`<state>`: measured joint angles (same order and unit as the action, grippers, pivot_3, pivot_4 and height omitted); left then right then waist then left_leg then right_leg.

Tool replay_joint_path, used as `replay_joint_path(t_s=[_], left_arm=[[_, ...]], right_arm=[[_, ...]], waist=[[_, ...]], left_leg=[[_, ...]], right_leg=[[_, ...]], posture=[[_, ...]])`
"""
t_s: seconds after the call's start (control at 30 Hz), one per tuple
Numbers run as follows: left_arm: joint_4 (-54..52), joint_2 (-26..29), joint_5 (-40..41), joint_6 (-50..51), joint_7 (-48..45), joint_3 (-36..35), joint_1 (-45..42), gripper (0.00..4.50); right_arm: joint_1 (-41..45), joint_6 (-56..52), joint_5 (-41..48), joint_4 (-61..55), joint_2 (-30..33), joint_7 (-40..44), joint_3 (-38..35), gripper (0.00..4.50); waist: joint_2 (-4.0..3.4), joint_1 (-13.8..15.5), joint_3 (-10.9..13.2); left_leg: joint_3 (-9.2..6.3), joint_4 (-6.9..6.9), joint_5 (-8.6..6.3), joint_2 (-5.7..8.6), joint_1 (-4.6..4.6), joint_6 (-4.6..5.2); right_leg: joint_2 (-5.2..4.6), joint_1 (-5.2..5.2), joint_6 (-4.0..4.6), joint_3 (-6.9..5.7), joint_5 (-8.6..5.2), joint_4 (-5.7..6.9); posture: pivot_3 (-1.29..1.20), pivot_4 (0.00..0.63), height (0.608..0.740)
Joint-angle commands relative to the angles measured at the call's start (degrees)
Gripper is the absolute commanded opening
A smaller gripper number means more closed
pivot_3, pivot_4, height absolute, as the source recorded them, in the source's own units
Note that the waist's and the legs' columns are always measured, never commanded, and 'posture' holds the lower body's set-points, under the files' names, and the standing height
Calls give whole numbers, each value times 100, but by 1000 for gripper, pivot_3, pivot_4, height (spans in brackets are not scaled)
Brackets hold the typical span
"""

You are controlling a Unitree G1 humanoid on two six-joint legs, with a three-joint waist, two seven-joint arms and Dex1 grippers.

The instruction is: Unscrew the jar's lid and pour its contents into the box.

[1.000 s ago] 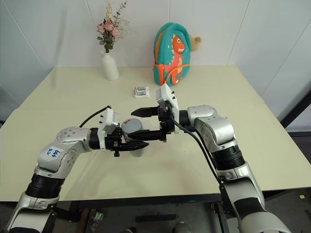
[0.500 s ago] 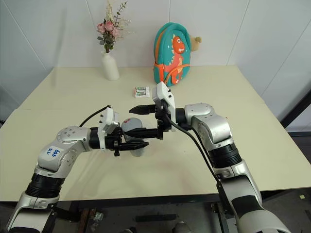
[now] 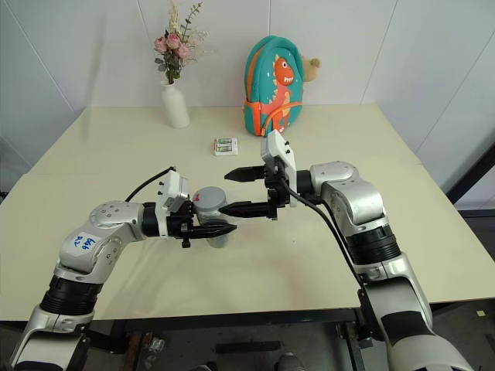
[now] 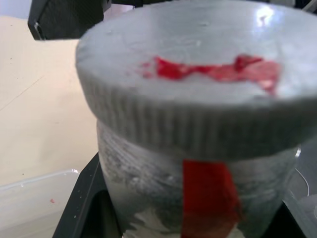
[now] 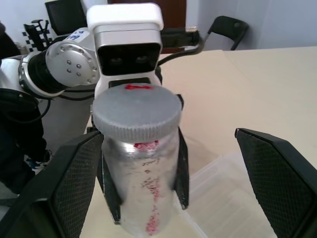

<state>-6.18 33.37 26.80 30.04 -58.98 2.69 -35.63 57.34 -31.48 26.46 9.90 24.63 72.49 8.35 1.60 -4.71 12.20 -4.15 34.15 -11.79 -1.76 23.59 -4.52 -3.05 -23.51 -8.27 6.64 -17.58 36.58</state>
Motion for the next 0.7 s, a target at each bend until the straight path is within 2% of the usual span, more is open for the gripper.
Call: replay_joint_path(t_s=[0.03,0.33,0.7], left_arm=[[-146,19,78,-56,-47,-61,-67,2006],[-183,45,79,-27,-54,-90,-49,2006],[-222,26,85,-22,-12,-98,-25,2006]], right_arm=[[17,-152,299,-280,17,100,-199,4457],[6,-429,703,-568,-27,280,-124,4457],[158,-293,453,-437,-367,67,67,4457]], waist=[[0,-4,0],[0,1,0],[0,4,0]], left_leg=[[0,0,0,0,0,0],[0,0,0,0,1,0],[0,0,0,0,1,0]], right_leg=[[0,0,0,0,0,0],[0,0,0,0,0,0],[0,0,0,0,0,0]], posture=[[0,150,740],[0,150,740],[0,150,740]])
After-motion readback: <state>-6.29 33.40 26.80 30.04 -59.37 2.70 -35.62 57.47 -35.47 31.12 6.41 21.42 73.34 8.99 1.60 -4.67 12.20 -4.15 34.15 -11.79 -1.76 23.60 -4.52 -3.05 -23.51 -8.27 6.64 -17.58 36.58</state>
